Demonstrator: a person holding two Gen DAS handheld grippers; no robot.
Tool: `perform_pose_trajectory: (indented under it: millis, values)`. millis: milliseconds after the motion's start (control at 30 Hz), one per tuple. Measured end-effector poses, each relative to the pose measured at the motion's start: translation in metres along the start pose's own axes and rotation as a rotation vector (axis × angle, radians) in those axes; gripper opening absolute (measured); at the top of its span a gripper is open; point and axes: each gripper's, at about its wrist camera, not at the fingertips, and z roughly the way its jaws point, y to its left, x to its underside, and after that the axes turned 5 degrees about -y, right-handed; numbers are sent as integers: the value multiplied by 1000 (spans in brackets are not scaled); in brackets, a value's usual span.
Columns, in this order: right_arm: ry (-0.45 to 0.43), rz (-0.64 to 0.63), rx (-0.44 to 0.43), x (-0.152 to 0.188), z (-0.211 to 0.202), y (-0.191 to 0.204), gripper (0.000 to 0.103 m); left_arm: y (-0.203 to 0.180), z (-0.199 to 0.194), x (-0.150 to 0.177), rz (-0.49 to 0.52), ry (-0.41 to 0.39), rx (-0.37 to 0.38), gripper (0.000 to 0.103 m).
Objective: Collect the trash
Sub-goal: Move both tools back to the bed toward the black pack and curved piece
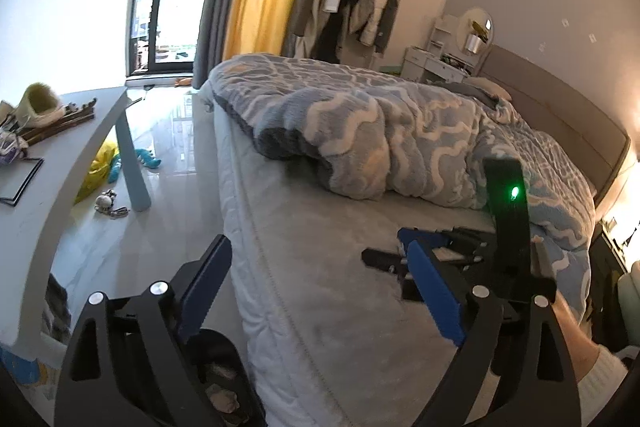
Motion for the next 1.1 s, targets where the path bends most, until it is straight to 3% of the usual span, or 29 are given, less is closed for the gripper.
perform_pose_trajectory:
  millis: [533,733,1100]
  values:
    - [-20,126,130,0,-25,-80,75,-52,49,13,91,89,40,95]
    - [-4,158,161,2,-26,-102,76,-70,77,22,110,159,79,97]
    - [37,287,155,7,-25,-148,82,-100,126,41,168,243,105,98]
